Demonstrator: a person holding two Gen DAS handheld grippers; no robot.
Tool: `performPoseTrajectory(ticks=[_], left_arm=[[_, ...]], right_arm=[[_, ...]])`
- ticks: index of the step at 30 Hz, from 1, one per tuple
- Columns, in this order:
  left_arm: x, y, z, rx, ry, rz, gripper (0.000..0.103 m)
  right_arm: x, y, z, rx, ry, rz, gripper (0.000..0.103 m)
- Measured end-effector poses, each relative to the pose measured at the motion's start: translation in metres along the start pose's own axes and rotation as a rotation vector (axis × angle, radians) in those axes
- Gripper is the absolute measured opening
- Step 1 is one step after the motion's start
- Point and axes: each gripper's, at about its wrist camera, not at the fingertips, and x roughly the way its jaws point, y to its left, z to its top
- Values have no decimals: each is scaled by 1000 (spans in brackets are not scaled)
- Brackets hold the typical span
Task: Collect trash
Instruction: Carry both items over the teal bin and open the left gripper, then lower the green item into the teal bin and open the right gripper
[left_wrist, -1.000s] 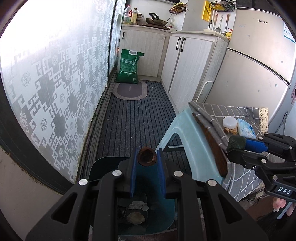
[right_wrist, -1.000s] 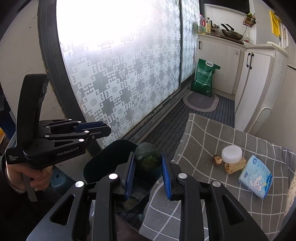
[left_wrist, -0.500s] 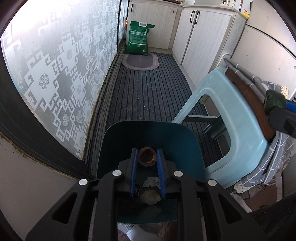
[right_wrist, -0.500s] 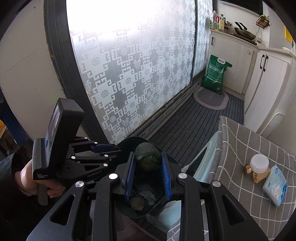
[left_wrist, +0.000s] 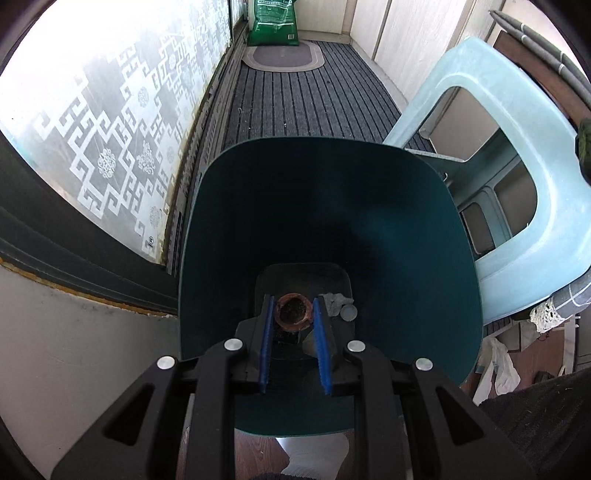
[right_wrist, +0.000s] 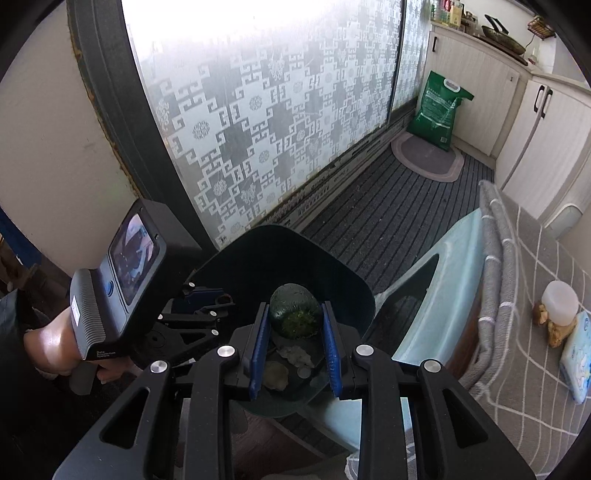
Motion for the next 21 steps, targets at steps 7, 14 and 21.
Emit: performPoseTrajectory(ticks=[7, 14, 21], left_arm=[[1, 1, -4, 17, 8, -6, 31], [-16, 7, -4, 1, -53, -4, 30], [-61, 16, 0, -44, -218, -21, 20]], right_arm=[[26, 4, -3, -6, 74, -8, 27], [47, 9, -4, -10, 132, -22, 27], [71, 14, -7, -27, 190, -33, 27]])
